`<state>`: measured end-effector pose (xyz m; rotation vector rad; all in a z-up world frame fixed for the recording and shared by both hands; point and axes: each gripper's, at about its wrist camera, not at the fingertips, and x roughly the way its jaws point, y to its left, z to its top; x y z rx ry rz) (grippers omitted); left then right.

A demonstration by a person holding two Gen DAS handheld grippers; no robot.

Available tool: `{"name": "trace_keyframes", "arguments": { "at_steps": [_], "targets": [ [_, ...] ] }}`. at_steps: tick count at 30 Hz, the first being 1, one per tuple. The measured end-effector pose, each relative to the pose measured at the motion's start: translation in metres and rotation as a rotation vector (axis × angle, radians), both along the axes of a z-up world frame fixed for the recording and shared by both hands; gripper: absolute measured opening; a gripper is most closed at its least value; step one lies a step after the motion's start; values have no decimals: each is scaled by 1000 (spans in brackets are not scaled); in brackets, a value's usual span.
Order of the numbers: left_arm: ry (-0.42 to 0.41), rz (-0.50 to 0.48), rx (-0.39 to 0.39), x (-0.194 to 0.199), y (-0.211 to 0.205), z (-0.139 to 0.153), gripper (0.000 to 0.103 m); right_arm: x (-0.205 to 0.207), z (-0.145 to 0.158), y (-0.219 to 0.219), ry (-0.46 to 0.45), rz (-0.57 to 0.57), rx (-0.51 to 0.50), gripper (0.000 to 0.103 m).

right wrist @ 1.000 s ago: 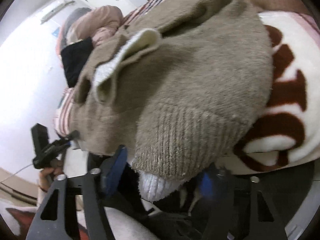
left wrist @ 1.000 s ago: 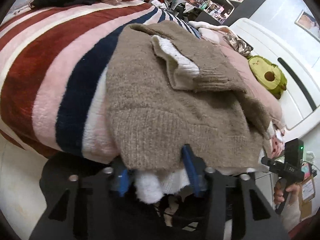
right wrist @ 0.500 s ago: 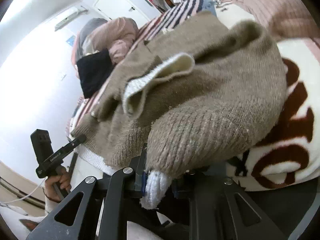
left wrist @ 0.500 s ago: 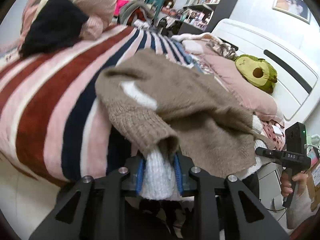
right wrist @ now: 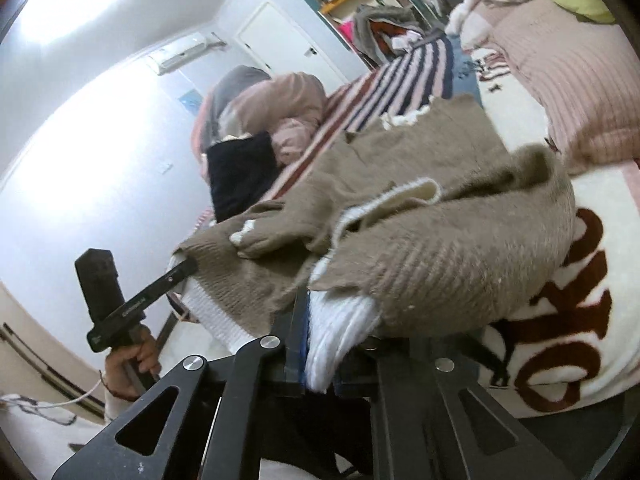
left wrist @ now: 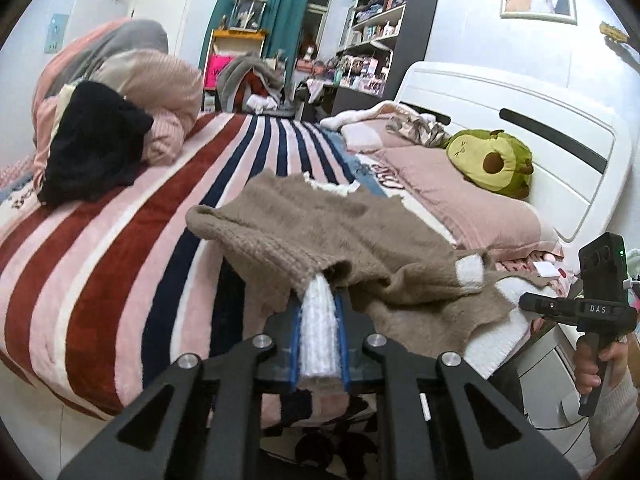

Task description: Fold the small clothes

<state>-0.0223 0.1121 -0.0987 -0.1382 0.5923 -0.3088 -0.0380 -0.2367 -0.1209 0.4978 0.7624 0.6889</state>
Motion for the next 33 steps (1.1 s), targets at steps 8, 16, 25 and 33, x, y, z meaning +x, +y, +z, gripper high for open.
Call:
{"name": "trace_keyframes", "arguments": {
  "at_steps": [8,16,25,33],
  "targets": [
    [-6,20,10,-6,-1,0,8,-2,-8,8,64,-23,-136,4],
    [112,61,-17,-11,21,-46,15,-9,-45,-3,194,-45,-157,22],
    [226,94,-99,-15,45,-88,64,-21,-73,-34,344,-128,-234,52],
    [268,127,-168,-4,59,-108,69,-31,-55,-86,290,-263,-248,72]
  ]
}}
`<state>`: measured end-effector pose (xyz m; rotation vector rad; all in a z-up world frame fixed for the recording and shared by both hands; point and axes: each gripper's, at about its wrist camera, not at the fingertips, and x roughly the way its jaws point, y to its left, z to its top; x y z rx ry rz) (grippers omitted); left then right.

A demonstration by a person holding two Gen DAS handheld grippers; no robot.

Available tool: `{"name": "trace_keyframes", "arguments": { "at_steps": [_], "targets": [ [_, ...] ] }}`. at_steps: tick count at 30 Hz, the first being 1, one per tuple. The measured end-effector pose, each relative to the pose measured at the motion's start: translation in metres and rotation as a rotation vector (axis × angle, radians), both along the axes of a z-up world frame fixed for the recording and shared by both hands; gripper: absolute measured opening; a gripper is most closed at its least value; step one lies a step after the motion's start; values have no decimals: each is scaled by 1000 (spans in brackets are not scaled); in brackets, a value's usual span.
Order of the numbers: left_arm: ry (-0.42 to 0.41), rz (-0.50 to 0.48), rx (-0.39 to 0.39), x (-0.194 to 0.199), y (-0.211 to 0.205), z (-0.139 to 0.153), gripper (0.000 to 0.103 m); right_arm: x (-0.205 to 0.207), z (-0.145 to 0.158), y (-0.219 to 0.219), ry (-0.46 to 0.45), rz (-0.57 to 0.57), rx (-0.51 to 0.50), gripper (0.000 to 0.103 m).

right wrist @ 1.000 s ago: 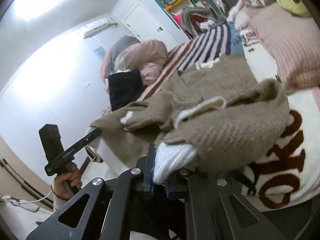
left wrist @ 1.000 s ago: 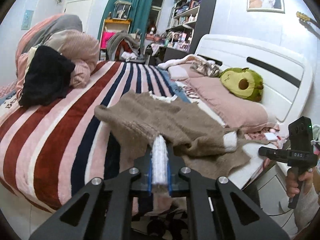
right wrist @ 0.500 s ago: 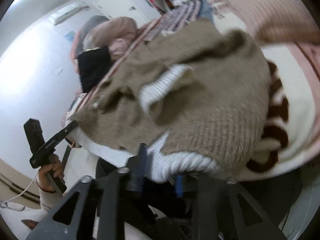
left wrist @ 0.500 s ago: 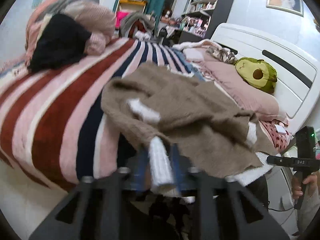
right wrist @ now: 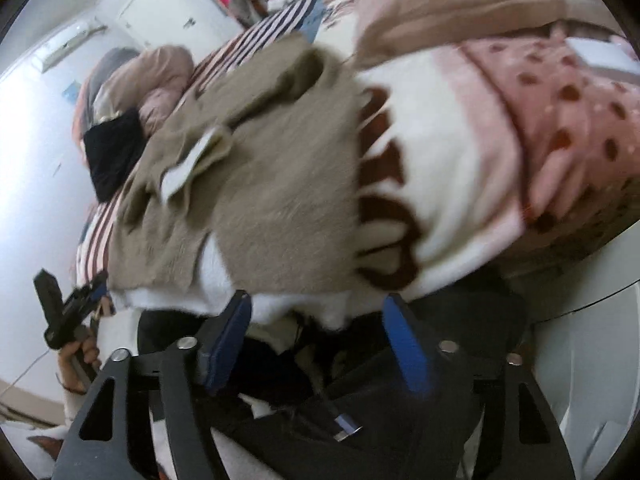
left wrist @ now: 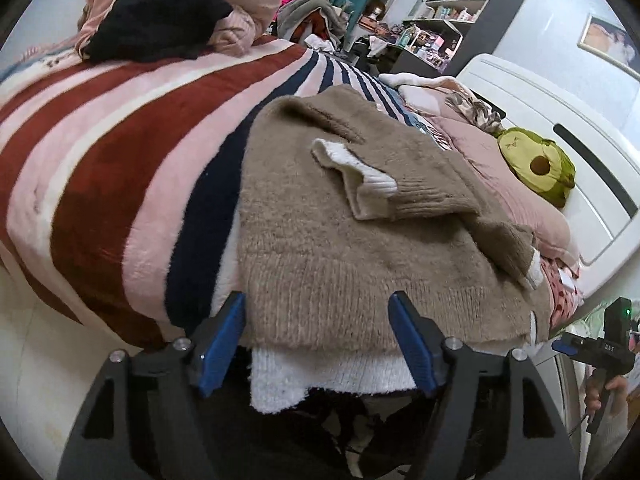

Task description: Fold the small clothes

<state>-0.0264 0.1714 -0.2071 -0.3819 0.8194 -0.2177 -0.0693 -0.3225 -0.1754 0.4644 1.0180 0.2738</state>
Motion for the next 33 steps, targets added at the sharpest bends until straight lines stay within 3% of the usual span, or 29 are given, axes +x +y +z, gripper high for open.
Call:
{"name": "trace_keyframes", "arguments": {
  "at_steps": [4,13,21,25,28,29,32,33],
  "targets": [
    [17,17,17,8,-4,-5,69,20,-4,11,-21,58,61,76],
    [66,58,72,15,-2,-10,71,46,-21,21,16,115,69,83],
    [122,66,38,29,-4,-19,73,51,-36,12,40,144,157,84],
    [128,66,22,32,-7,-16,69,50,-29,23,-7,243,321,56],
    [115,32,19,35,-13,-10,46,55,-25,35,-40,290,343,56],
    [108,14,3,38,-17,-8,33,58,-25,41,-49,300,341,56],
    [84,-15,18,45,-31,0,25,66,-26,52,-46,291,317,43],
    [70,-19,51,46,-37,4,24,66,-25,53,-49,286,298,33]
  ]
}}
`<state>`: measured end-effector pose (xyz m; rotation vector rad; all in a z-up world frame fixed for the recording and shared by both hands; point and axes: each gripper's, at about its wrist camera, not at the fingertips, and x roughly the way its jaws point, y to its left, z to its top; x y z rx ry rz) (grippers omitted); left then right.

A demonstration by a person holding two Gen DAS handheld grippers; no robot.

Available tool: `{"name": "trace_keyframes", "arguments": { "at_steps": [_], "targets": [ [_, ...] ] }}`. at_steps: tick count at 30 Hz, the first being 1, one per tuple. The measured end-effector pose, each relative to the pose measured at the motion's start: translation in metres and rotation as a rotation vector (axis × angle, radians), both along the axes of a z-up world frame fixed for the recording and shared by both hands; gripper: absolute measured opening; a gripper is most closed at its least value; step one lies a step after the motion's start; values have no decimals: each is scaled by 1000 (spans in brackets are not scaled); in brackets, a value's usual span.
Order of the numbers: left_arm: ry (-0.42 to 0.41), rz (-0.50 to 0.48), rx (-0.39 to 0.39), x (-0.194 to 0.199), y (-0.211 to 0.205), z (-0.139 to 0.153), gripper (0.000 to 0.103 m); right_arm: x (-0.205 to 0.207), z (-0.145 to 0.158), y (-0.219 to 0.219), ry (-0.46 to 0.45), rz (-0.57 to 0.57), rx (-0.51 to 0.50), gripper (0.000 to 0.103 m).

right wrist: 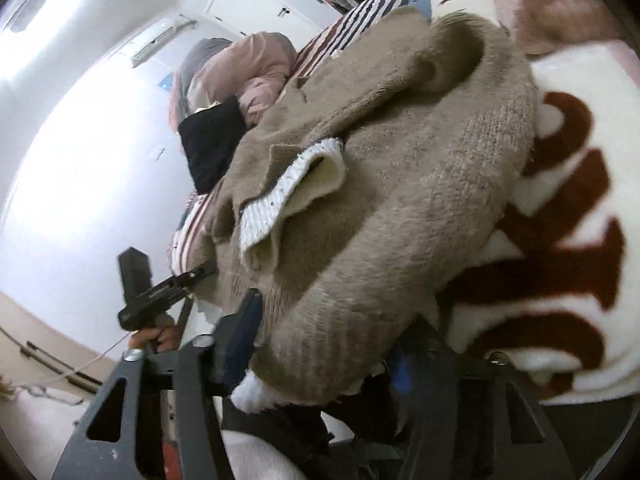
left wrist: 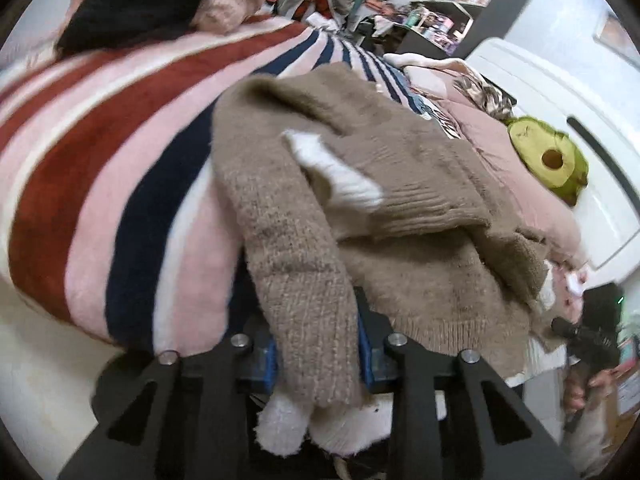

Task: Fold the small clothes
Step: 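Lift the folded sweater off the bed with both grippers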

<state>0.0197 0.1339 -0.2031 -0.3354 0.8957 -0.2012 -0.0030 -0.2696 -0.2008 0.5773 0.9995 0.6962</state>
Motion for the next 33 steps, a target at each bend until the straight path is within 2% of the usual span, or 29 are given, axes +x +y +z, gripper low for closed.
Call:
{"name": "trace_keyframes", "arguments": {
  "at_steps": [2,3,7,15,19,33],
  "targets": [
    [-27,-12,39,1,-9,8,22,-3,7,3,-30,-7,-30,22],
    [-44,-22,56,0,-13,13,21,-5,10,3,-44,-9,-31,11],
    [-93,-45,102,-4,-19,29,20,-14,27,6,-111,-12,-34,9],
    [-214,-88,119,-26,-24,64,17,-38,65,18,-247,2,-15,8],
    [-259,-104,104,-38,-25,76,17,-48,75,25,-286,22,-24,8],
    [-403,-146,27,-104,-17,121,16,-94,115,26,-391,59,73,8]
  ]
}}
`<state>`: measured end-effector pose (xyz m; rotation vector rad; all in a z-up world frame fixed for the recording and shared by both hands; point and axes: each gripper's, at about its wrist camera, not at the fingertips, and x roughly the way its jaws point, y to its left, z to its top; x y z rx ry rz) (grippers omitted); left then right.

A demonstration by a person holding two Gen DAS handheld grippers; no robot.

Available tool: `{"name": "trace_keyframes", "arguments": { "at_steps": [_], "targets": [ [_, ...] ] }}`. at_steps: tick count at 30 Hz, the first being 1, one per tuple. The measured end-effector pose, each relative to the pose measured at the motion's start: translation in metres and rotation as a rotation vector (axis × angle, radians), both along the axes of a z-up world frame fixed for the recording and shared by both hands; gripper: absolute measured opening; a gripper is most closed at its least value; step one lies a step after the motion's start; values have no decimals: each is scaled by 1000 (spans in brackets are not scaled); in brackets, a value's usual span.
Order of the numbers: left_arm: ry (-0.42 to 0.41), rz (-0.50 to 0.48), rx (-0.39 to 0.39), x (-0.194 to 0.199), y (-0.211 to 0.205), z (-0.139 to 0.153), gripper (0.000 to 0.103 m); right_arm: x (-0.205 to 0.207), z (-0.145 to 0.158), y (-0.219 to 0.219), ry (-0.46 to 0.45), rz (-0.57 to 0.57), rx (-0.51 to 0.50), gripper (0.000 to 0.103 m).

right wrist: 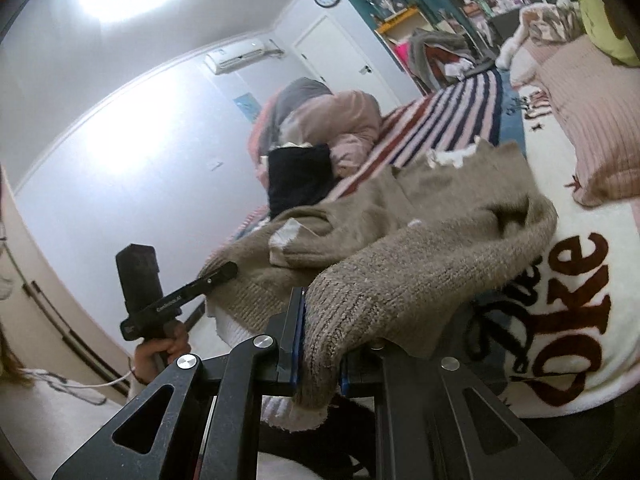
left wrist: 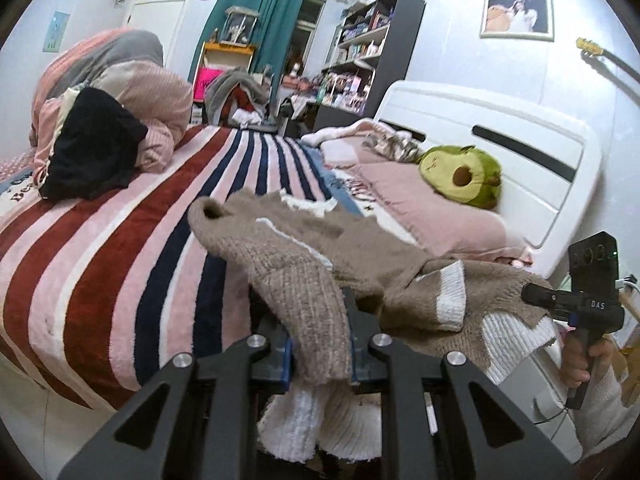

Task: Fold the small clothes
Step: 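Lift the folded sweater off the bed with both grippers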

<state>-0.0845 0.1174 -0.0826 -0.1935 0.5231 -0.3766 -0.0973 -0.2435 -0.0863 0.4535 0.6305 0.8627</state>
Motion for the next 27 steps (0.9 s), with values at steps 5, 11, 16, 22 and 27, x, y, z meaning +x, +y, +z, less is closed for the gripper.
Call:
{"name": "trace_keyframes", "arguments": {
  "at_steps": [5,11,16,22,27],
  "targets": [
    [-66,0,-29,-31,7,22,15,-21,23,6,-63,33,24,8],
    [-157,9,-63,-64,17,52,15,-36,51,6,-143,61,39,8],
    [-215,33,-70,-68,24,70,15,-28,59,4,-170,26,25,7],
    [-193,75,-103,-33,34,73,15,7,51,-5,-128,-33,31,7],
    [-190,118,-108,2,40,79,15,35,54,-17,-118,-75,32,7]
  ]
}}
